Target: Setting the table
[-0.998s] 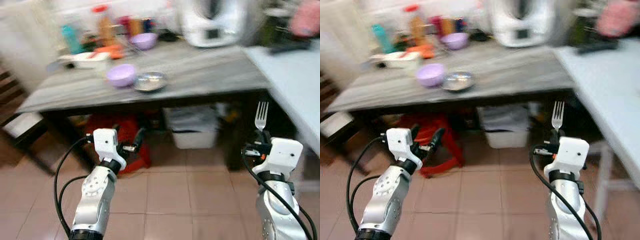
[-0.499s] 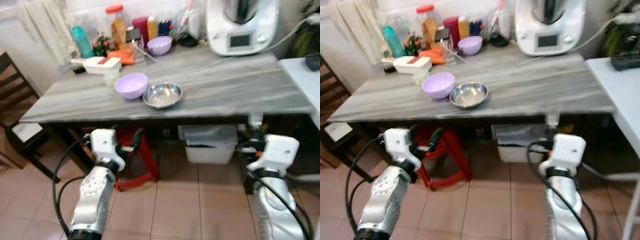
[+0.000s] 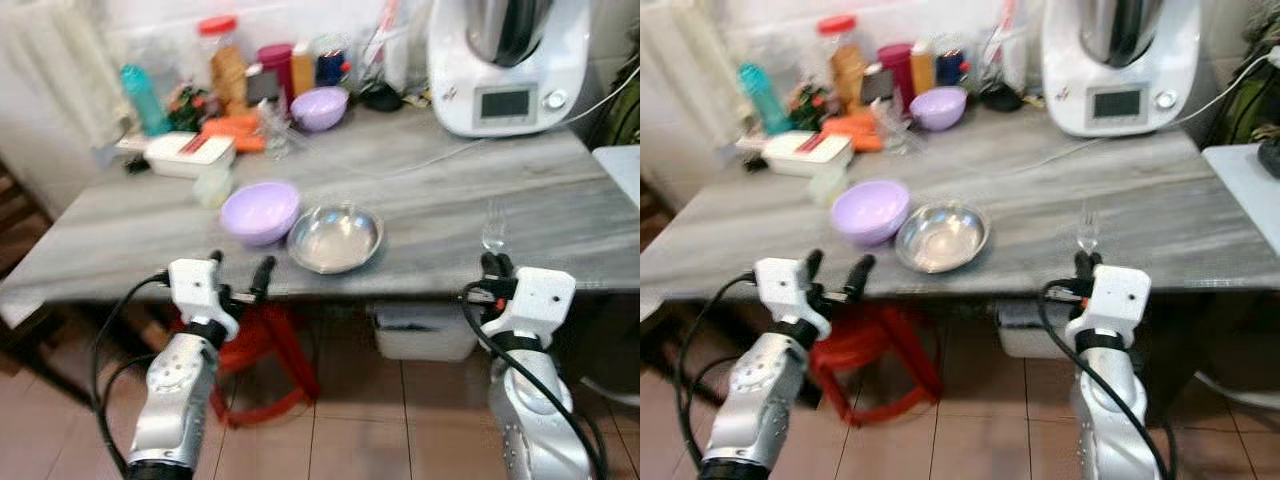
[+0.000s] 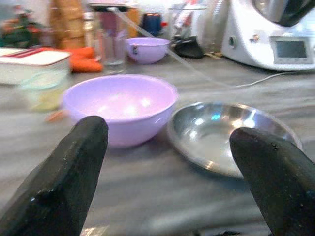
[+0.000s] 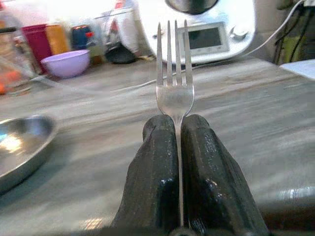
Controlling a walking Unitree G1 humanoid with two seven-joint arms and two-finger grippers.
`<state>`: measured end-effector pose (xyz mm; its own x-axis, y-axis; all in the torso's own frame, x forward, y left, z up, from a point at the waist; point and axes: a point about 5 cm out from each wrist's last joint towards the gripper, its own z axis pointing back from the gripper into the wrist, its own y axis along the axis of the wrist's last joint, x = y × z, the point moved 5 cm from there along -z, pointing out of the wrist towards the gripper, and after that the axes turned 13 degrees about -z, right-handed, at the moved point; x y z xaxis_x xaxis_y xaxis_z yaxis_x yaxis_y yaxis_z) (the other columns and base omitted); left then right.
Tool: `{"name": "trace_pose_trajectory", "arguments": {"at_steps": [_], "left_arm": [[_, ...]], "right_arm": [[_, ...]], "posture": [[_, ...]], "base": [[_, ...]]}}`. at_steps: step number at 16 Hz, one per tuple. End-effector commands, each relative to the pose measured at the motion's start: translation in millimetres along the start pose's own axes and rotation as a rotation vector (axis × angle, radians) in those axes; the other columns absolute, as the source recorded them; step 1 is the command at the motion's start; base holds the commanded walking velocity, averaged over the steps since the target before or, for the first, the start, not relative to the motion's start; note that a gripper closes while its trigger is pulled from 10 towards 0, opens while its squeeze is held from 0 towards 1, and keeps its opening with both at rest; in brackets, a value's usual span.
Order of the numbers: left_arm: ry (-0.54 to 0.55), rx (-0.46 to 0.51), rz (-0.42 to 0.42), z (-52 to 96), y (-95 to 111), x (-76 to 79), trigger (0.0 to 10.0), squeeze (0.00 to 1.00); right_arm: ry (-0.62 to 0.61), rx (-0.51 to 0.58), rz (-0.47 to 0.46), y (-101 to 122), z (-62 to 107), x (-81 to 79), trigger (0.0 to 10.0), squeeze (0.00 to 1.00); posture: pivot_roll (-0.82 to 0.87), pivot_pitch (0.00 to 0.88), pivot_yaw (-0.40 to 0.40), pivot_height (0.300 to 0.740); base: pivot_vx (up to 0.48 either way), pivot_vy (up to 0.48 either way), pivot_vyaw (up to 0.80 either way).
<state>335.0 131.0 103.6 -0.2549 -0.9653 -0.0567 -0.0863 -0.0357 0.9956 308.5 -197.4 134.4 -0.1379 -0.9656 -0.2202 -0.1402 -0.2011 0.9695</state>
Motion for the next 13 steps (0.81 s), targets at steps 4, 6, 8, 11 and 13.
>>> {"name": "trace_pose_trajectory", "arguments": {"at_steps": [4, 6, 8, 11, 13], "left_arm": [[0.016, 0.006, 0.010, 5.0, 2, -6.3, 10.0, 0.00], [0.032, 0.003, 0.000, 9.6, 2, -11.3, 10.0, 0.00], [0.041, -0.018, -0.028, 21.5, -3, -19.1, 10.0, 0.00], [0.021, -0.036, -0.036, 31.0, -7, -20.8, 10.0, 0.00], [-0.078, -0.030, 0.001, 35.5, -6, -8.3, 10.0, 0.00]], "right_arm": [[0.015, 0.005, 0.011, 1, -2.2, 0.9, 10.0, 0.00], [0.019, 0.001, 0.013, 1, -1.3, 0.3, 10.0, 0.00], [0.024, -0.001, 0.010, 0, -0.8, -1.1, 10.0, 0.00], [0.021, -0.001, 0.011, -1, -1.1, -0.2, 10.0, 0.00], [0.016, -0.015, -0.003, -2, -3.3, 1.6, 10.0, 0.00]], "posture": [[-0.08, 0.009, 0.144, 0.740], [-0.08, 0.013, 0.146, 0.740], [-0.08, 0.015, 0.146, 0.740], [-0.08, 0.028, 0.147, 0.740], [-0.08, 0.040, 0.143, 0.740]], "base": [[0.158, 0.000, 0.00], [0.000, 0.000, 0.00], [0.000, 0.000, 0.75], [0.000, 0.000, 0.20], [0.000, 0.000, 0.00]]}}
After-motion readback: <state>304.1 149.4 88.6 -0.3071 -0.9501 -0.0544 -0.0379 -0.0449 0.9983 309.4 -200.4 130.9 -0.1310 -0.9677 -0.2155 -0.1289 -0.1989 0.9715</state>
